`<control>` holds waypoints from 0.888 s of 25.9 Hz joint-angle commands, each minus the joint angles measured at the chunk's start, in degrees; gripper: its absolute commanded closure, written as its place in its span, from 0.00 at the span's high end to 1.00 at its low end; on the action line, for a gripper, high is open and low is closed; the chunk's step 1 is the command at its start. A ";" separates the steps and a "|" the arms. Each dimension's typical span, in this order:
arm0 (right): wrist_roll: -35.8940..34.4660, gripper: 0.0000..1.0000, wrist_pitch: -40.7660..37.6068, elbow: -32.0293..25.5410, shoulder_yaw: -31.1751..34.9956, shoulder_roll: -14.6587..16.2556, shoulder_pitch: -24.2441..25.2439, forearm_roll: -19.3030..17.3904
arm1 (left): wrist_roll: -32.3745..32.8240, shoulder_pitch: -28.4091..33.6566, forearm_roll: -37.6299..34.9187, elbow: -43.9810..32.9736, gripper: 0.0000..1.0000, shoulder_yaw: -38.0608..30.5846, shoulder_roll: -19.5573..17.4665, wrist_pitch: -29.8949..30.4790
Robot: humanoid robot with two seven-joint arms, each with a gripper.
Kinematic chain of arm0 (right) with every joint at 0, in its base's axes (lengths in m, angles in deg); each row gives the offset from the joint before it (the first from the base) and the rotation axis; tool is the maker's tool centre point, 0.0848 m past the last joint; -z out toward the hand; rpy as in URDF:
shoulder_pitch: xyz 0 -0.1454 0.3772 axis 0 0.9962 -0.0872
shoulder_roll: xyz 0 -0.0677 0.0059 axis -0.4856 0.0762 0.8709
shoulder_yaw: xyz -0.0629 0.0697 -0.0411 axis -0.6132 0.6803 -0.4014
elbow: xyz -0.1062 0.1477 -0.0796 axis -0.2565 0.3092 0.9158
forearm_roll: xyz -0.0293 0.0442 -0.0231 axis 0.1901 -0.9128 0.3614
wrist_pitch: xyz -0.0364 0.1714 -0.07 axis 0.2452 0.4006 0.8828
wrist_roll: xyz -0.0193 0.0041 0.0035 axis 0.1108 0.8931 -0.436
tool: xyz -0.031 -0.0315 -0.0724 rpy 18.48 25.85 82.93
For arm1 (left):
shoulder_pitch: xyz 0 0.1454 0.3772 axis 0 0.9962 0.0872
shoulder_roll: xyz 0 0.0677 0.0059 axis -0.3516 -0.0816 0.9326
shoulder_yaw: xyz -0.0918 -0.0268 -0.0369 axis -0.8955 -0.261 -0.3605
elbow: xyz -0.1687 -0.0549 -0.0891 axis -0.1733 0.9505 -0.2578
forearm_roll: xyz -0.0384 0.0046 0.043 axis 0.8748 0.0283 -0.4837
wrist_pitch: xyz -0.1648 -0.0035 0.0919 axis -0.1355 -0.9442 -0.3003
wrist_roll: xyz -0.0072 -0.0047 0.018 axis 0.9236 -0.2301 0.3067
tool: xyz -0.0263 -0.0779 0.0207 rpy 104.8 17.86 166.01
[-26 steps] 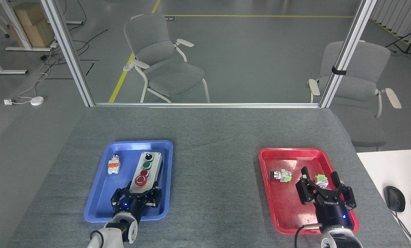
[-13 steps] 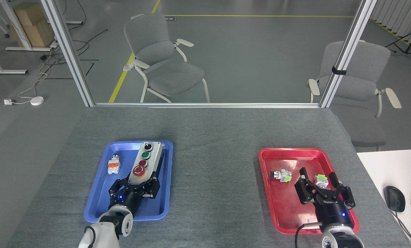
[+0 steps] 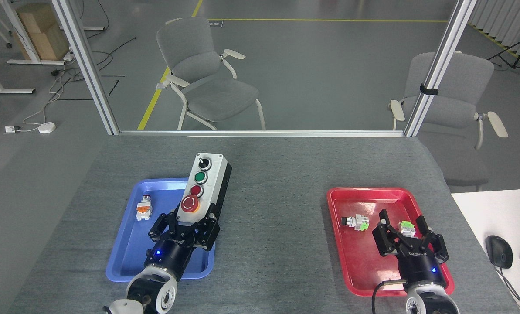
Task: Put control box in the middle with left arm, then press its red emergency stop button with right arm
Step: 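Lift the control box with the left gripper and carry it toward the table middle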
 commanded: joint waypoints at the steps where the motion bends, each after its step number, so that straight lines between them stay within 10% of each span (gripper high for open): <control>1: -0.25 0.99 -0.12 0.01 0.00 0.08 -0.06 -0.06 | 0.25 1.12 -0.64 -1.07 0.00 5.73 1.53 -1.19; 23: -0.07 0.99 -0.30 0.19 0.09 0.25 -2.43 -2.43 | 3.94 -12.06 -8.37 27.94 0.00 19.09 10.67 -3.21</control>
